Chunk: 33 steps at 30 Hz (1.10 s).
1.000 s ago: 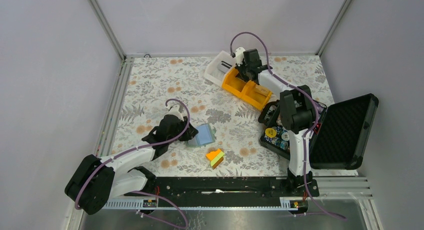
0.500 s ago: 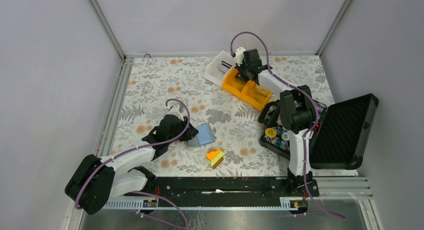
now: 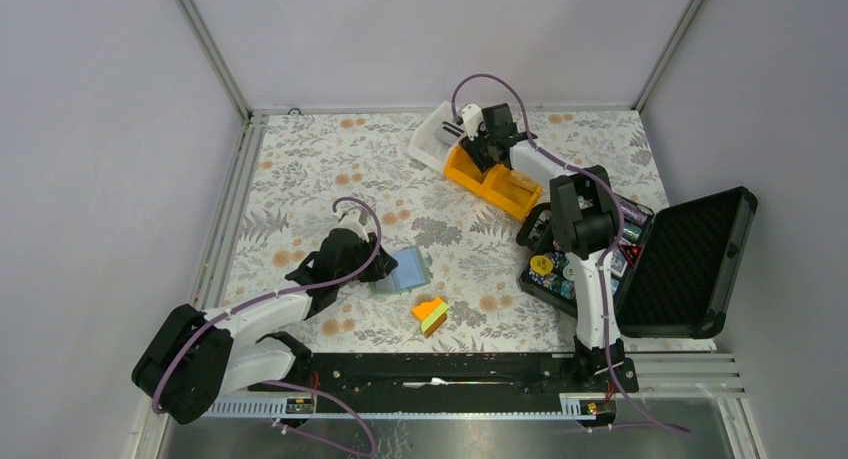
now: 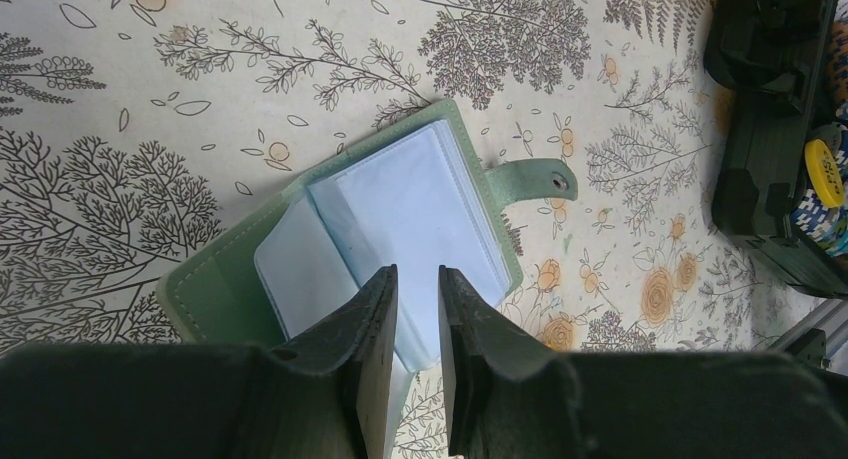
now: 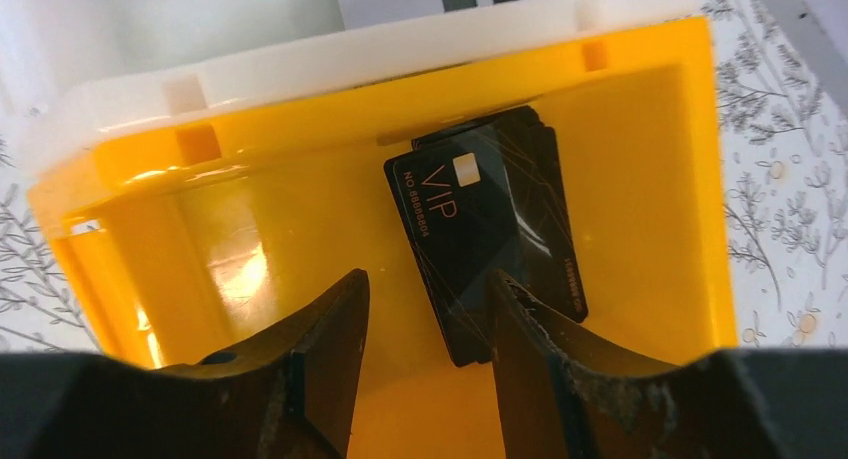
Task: Put the credit cards into the card holder
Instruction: Move the storage box to the center of the board.
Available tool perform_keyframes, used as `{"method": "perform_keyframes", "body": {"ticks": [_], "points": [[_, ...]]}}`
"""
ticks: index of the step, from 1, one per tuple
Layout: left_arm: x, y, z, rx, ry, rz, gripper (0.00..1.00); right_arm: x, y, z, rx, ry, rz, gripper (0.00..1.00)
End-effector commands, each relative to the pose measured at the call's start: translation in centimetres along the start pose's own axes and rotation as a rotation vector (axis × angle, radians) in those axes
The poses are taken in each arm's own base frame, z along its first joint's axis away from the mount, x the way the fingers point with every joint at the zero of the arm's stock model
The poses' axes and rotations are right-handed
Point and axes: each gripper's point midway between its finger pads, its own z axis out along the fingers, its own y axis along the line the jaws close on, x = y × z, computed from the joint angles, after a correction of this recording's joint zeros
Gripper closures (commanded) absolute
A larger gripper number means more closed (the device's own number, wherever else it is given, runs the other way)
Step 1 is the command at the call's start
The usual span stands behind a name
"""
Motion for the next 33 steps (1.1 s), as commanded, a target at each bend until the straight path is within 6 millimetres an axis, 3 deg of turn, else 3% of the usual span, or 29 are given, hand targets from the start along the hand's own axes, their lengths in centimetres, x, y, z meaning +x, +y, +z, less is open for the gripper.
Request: {"method": "perform_keyframes", "body": {"ticks": [1,7,12,23,33], "points": [[-1.5,-1.3,0.1,0.049,-0.041,0.003,0.76,-0.4,-0.6,1.2,-0.011,0.004,-0.063,0.45],[-1.4,-1.2,0.1,0.042,-0.038,0.004,0.76,-0.3,-0.6,2.6,-0.033,0.035,-0.079,0.41],[-1.4,-1.1,0.1,0.038,-0.042,0.004,0.76,0.5,-0.1,3.0,-0.056,0.063,-0.072,0.51],[-1.3,-1.2,0.2,0.047,-0.039,0.001,0.76,1.6,1.2,1.7,-0.044,0.064,-0.098,0.71],[-1.2,-1.1,0.1,0.050,-0.040,-0.008,0.76,0.7,2.5,0.7,-0.005,0.009,-0.156,0.86]]}}
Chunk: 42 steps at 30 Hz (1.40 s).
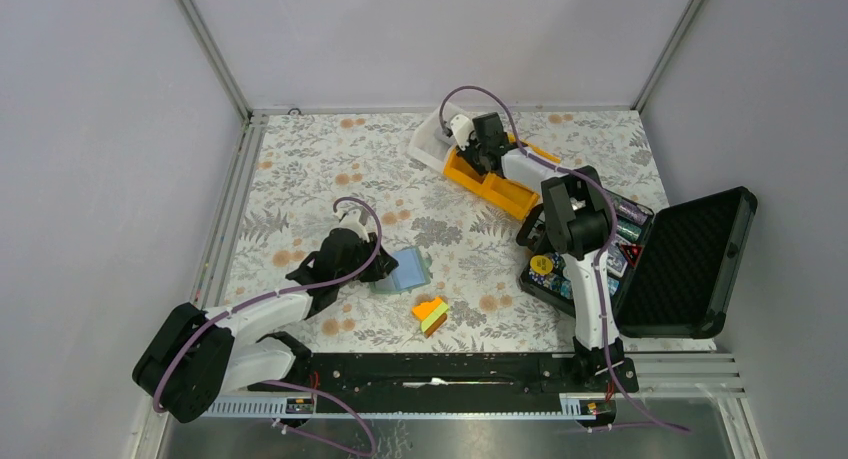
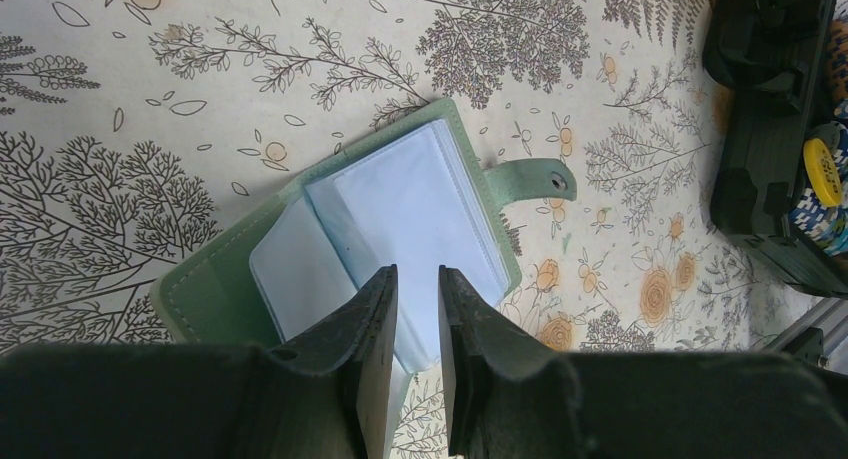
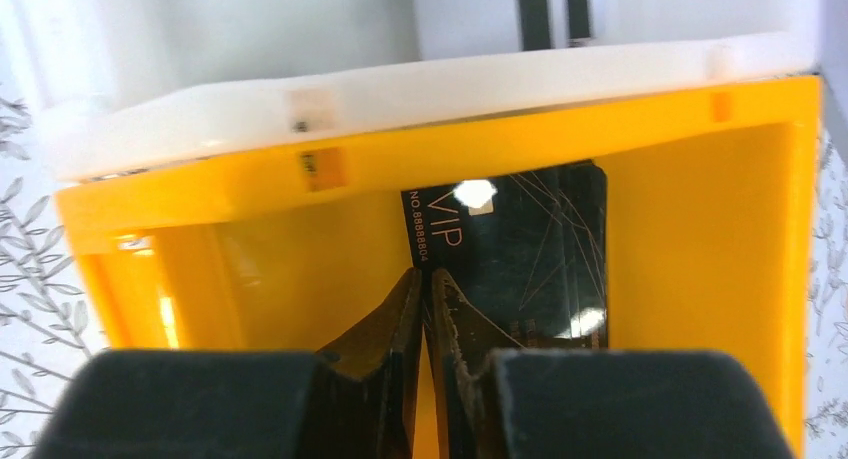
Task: Put the credit cards into the card holder
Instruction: Move the storage box to the center of the board.
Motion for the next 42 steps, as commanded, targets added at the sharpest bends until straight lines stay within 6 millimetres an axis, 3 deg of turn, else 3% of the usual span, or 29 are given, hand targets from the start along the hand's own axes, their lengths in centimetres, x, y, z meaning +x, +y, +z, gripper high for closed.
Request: {"method": "perform_keyframes", "body": {"ticks": [1,4,7,15,21,33,42], "points": [[-1.2,-1.1,0.0,0.046,-0.043,-0.007,0.76,-0.4,1.2,-1.3,-0.009,0.006,-0.035,0.86],[-1.2,-1.0,-0.1,0.046,-0.046,-0.007,0.76,-0.6,0.6,-1.5,0.033,0.007,-0.049,0.84],[-1.2,-1.0,-0.2,0.044,-0.048,-0.006,0.76,-0.7,-0.1,-1.5,0.070,0.016,-0.068,0.72],[-1.1,-0.7,-0.2,0.038,-0.045,-0.005,0.76,-2.0,-1.3,-2.1,0.101,-0.012,-0.070,0.54],[-1.1,-0.6,-0.2,0.036,-0.045,-0.007,0.76,-3.4,-1.6,-2.5,0.007,-0.033,-0.011,0.45],[-1.1,-0.5,-0.1,0.034,-0.045,-0.008,0.76,-0.7,-1.4,-1.2,-0.133,0.095,0.043,0.39],[-1.2,-0.6,-0.2,0.035,-0.048,-0.014,0.76,0.4,-1.2,-0.1,-0.141,0.139,0.030,0.32]]}}
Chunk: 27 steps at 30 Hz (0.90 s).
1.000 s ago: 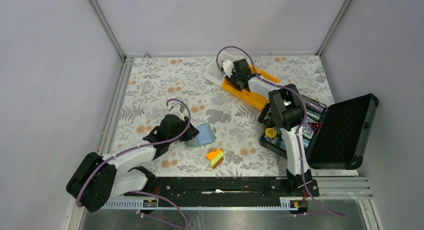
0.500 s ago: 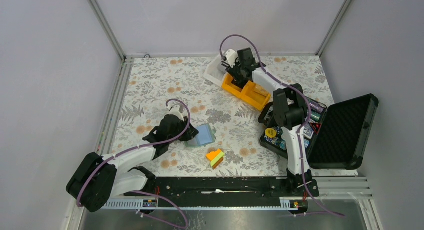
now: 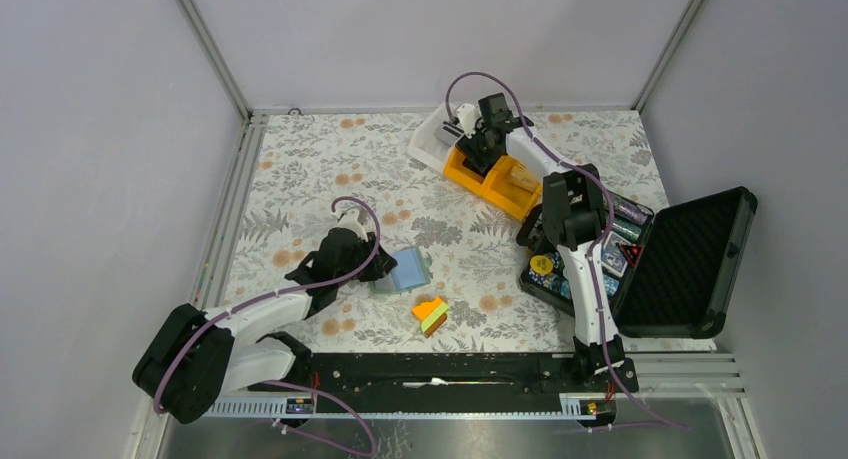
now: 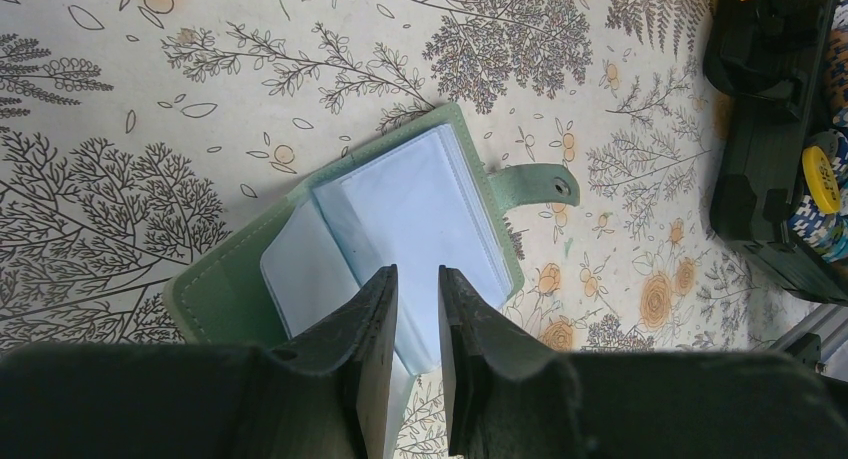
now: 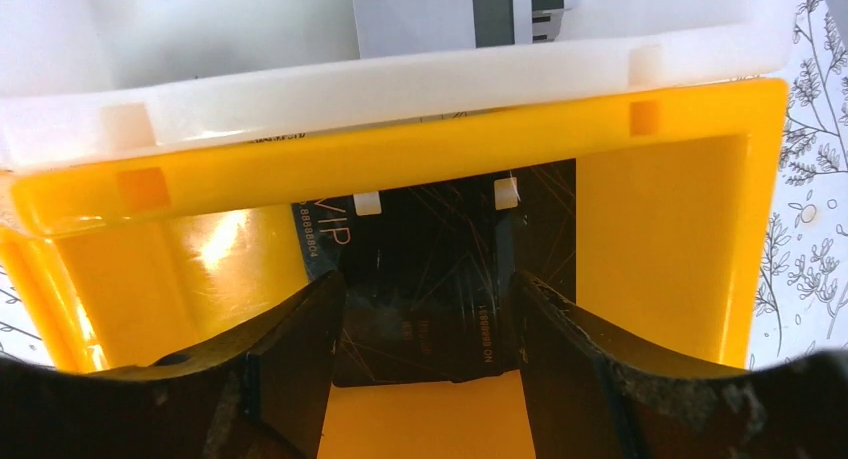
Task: Put the credit cards into the card holder
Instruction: Move the storage box to the center of the board.
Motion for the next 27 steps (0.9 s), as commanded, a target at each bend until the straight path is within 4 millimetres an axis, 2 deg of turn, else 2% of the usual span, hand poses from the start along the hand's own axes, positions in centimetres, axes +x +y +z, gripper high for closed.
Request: {"method": "perform_keyframes", "body": {"ticks": [1,3,10,15,21,25,27], "points": [[-0.9,-0.8,-0.1,0.040,-0.039,-0.004,0.76,0.1,0.3,0.0,-0.028,0.023,-0.003,0.32],[-1.0,-0.8,-0.2,0.040,-0.041,-0.004,0.76,0.7,0.3,0.5,-0.027,0.044,-0.005,0.33],[-1.0,-0.8,-0.3,0.037,-0.040,0.000,0.76,1.6,-1.5,1.6,0.086,0.078,0.024,0.52],[-1.1,-0.7,-0.4,0.033,-0.045,-0.001,0.76,0.7,-2.8,1.1,0.150,0.054,0.037,0.73],[-1.1,-0.7,-0.5,0.033,-0.048,-0.001,0.76,-0.3,-2.9,0.4,0.148,0.020,0.054,0.96],[-1.1,-0.6,-0.6,0.034,-0.051,-0.002,0.76,-1.2,-1.9,-0.5,0.070,-0.023,0.076,0.96],[-1.1,-0.6,-0.7,0.033,-0.052,-0.002,0.76,-1.4,-1.8,-1.2,0.055,-0.026,0.086,0.85]]}}
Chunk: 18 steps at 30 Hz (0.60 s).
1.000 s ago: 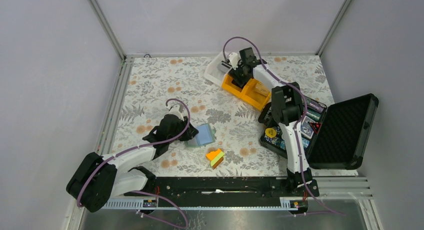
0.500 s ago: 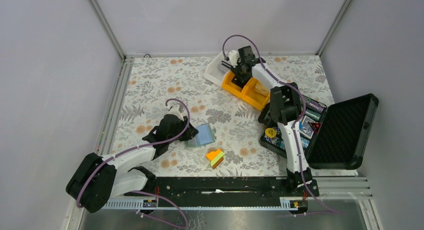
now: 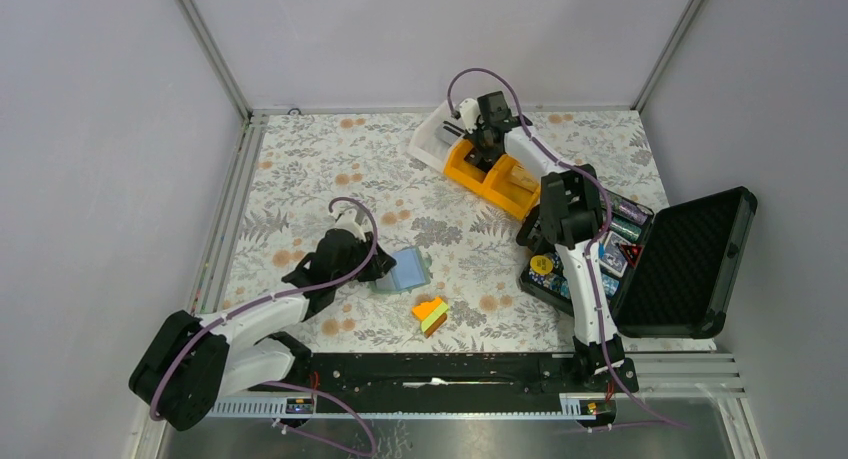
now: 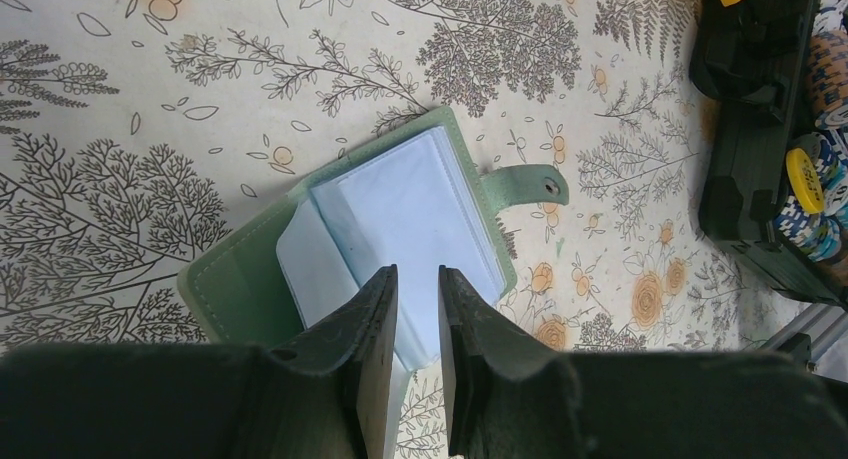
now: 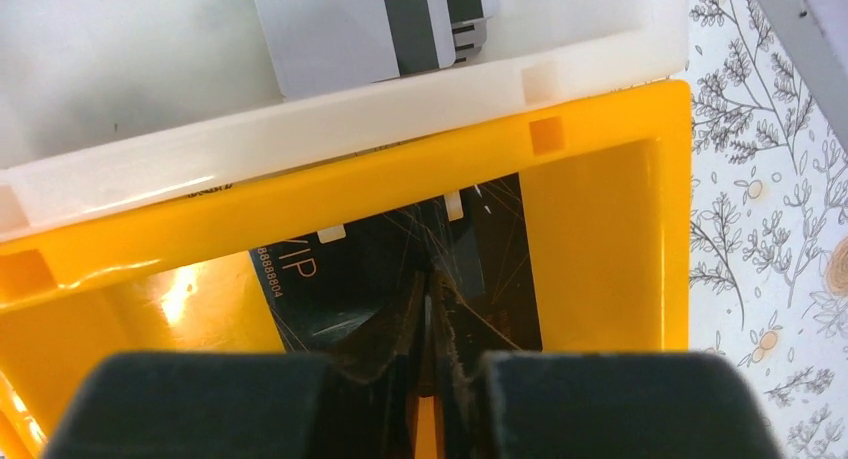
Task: Put the credit cards into the card holder
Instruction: Move the storage box to the center of the board.
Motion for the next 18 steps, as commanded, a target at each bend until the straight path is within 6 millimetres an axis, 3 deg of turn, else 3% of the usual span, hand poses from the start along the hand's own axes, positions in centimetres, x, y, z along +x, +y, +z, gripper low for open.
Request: {"method": "perform_keyframes", "body": {"ticks": [1,9,13,18], "points": [[-0.8,-0.4,-0.4,0.023,-0.038,0.000,0.76,-1.2,0.1,-2.0,-0.054,-0.038,0.043,0.80],[-1.2,-0.6,-0.6,0.024,-0.046,0.006,0.76,-0.8,1.1,-3.3,-0.066,-0.086,-0.020,0.43],[-1.2,-0.6,-0.7,0.021,-0.040,0.010,0.76,-0.3,2.3,-3.2,-0.070,-0.093,-0.074,0.34],[-1.3,-0.6,-0.8,0.016,-0.038,0.010,0.76,0.4,3.8,-2.2,-0.135,-0.053,-0.074,0.32]]}}
